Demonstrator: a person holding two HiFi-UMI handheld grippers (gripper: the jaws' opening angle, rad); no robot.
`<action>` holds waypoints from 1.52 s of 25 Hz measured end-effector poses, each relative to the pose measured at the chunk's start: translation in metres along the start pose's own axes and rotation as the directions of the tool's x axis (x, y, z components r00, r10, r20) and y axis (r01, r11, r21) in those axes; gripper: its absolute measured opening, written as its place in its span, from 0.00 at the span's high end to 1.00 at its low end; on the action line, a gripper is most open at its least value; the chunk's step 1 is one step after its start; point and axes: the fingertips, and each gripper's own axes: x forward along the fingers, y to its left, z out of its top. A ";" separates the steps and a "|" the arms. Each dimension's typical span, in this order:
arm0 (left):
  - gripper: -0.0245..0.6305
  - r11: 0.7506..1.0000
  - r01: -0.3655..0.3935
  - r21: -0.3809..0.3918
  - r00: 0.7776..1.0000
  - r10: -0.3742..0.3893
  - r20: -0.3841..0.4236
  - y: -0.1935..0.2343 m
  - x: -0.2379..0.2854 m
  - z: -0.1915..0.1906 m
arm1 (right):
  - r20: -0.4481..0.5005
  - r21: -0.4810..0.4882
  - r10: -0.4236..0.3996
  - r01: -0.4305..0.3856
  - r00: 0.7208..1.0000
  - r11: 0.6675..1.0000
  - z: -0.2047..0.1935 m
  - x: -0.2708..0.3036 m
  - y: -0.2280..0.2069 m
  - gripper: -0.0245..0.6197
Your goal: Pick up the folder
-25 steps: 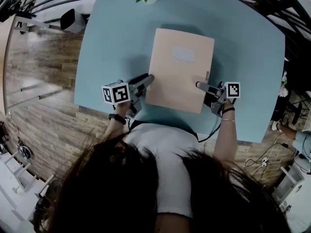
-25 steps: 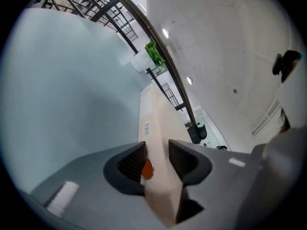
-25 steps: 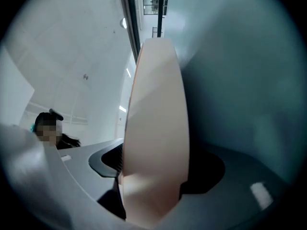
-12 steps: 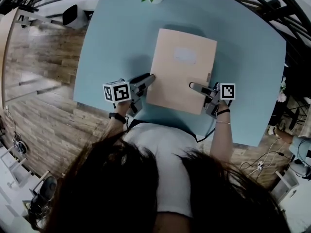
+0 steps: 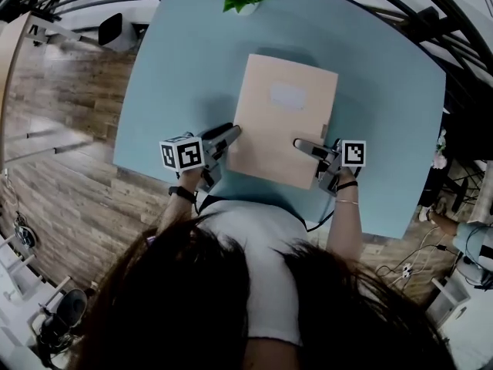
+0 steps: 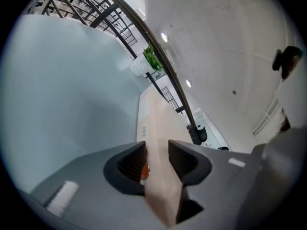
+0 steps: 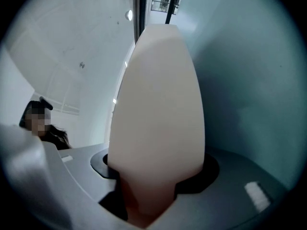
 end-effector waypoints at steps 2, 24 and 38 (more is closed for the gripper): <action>0.66 1.000 0.004 0.004 1.000 -0.004 0.007 -0.002 -0.002 0.003 | 0.001 -0.025 -0.005 0.006 1.000 1.000 0.002 0.000 0.005 0.51; 0.70 0.899 0.034 0.436 0.973 -0.130 0.193 -0.135 -0.020 0.102 | 0.195 -0.508 0.031 0.073 0.980 0.858 0.053 -0.034 0.152 0.51; 0.72 0.651 -0.180 0.737 0.947 -0.090 0.310 -0.204 -0.035 0.139 | 0.583 -0.618 -0.243 0.617 0.775 0.487 0.068 -0.080 0.187 0.52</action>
